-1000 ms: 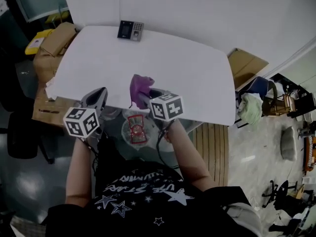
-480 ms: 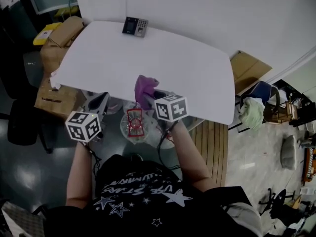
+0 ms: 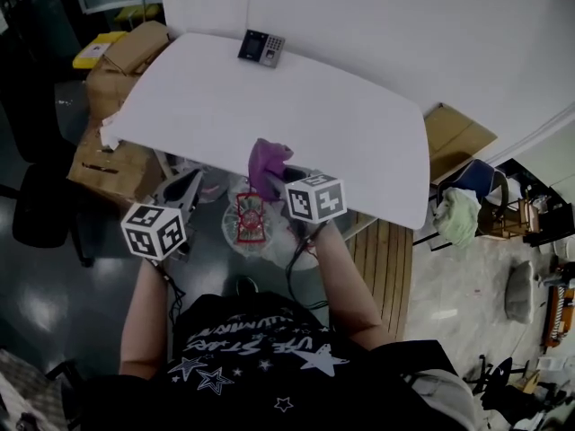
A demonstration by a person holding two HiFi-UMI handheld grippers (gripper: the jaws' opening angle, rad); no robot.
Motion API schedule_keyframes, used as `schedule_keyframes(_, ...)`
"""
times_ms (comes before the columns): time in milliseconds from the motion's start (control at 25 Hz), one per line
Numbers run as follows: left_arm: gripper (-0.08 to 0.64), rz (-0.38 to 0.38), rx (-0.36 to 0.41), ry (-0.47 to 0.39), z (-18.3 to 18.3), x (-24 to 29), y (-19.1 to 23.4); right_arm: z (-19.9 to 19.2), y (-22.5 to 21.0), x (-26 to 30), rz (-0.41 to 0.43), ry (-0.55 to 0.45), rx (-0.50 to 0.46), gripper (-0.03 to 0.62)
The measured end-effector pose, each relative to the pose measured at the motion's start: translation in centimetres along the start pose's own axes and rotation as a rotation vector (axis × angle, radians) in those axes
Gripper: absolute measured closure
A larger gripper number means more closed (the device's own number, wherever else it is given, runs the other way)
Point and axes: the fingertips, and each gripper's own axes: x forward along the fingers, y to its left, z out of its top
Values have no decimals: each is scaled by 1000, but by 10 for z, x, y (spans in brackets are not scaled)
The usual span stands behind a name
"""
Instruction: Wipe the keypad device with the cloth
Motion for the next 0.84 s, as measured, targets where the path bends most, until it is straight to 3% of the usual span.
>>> schedule_keyframes(840,554,-38,-53,-22,-21,-57,-9,-30,60,-23,-40,23,-35,497)
